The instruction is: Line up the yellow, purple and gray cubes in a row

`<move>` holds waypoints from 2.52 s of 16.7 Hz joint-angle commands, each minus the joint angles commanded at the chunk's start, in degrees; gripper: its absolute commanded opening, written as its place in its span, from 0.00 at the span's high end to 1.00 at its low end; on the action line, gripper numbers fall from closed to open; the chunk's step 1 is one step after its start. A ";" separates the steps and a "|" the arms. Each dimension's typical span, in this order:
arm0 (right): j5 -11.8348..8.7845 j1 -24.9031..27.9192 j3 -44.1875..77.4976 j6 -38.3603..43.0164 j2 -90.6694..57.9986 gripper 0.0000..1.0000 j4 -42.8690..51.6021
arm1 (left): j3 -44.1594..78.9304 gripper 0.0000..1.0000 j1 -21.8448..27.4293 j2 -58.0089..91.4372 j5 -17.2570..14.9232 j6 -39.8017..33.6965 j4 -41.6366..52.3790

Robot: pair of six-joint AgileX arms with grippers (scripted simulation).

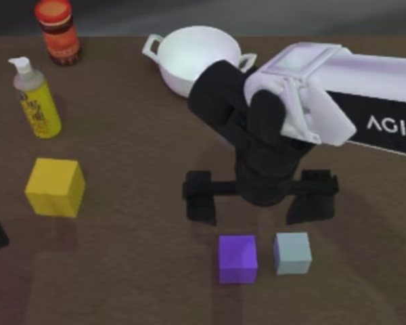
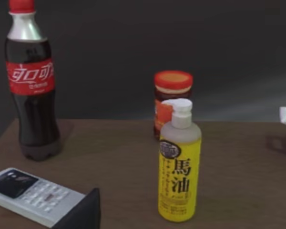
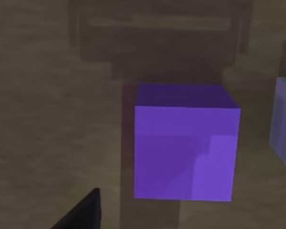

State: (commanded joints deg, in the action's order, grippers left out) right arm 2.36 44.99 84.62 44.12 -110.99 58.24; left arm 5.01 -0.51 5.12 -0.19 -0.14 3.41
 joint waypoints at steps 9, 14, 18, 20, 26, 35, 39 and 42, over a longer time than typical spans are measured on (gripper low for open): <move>3.73 -16.26 -30.82 -17.02 39.24 0.00 -19.13 | 30.66 0.00 2.79 41.74 0.17 -0.44 21.81; 3.29 -27.54 -52.58 -27.97 66.58 0.00 -33.01 | 50.11 0.00 4.80 71.31 0.40 -0.55 36.71; 1.58 -35.49 -68.00 -35.72 87.03 0.00 -43.99 | 63.75 0.00 6.25 89.57 0.43 -0.78 46.60; 0.41 -38.73 -74.19 -38.85 95.77 0.00 -48.89 | 69.53 0.00 6.83 96.99 0.37 -0.91 50.45; -2.26 -44.25 -84.33 -43.97 110.56 0.00 -57.95 | 79.93 0.00 7.82 109.58 0.12 -1.16 56.68; -2.36 -44.42 -84.62 -44.12 110.99 0.00 -58.24 | 78.01 0.00 7.73 111.84 0.09 -0.99 52.76; -2.36 -44.42 -84.62 -44.12 110.99 0.00 -58.24 | 73.06 0.00 7.74 116.03 0.06 -0.98 43.15; -2.36 -44.42 -84.62 -44.12 110.99 0.00 -58.24 | 70.73 0.00 7.76 118.07 0.04 -0.96 39.12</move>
State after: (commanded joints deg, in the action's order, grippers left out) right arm 0.00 0.57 0.00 0.00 0.00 0.00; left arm 75.75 7.26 123.19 -0.15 -1.11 42.52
